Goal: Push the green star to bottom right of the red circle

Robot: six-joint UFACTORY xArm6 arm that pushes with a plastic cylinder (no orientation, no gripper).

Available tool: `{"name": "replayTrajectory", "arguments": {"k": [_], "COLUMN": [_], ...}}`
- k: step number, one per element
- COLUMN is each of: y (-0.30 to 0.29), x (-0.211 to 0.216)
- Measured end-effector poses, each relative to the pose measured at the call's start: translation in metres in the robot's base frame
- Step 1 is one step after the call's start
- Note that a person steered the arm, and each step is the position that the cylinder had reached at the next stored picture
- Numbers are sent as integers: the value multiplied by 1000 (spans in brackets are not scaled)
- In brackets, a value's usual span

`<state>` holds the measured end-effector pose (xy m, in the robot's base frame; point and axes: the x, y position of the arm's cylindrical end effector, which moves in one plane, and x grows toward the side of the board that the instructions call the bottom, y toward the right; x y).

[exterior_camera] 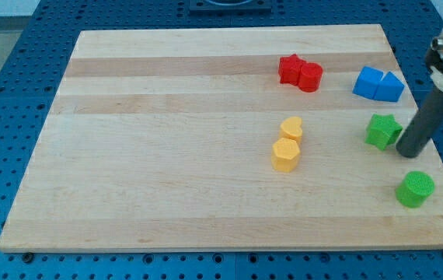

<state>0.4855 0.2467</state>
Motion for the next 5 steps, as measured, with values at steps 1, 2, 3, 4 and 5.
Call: {"name": "replayTrajectory", "arguments": {"k": [1,2,3,4,5], "y": [-27,-81,-139,-151,-116], "x": [-6,-31,-67,-75,-35]}}
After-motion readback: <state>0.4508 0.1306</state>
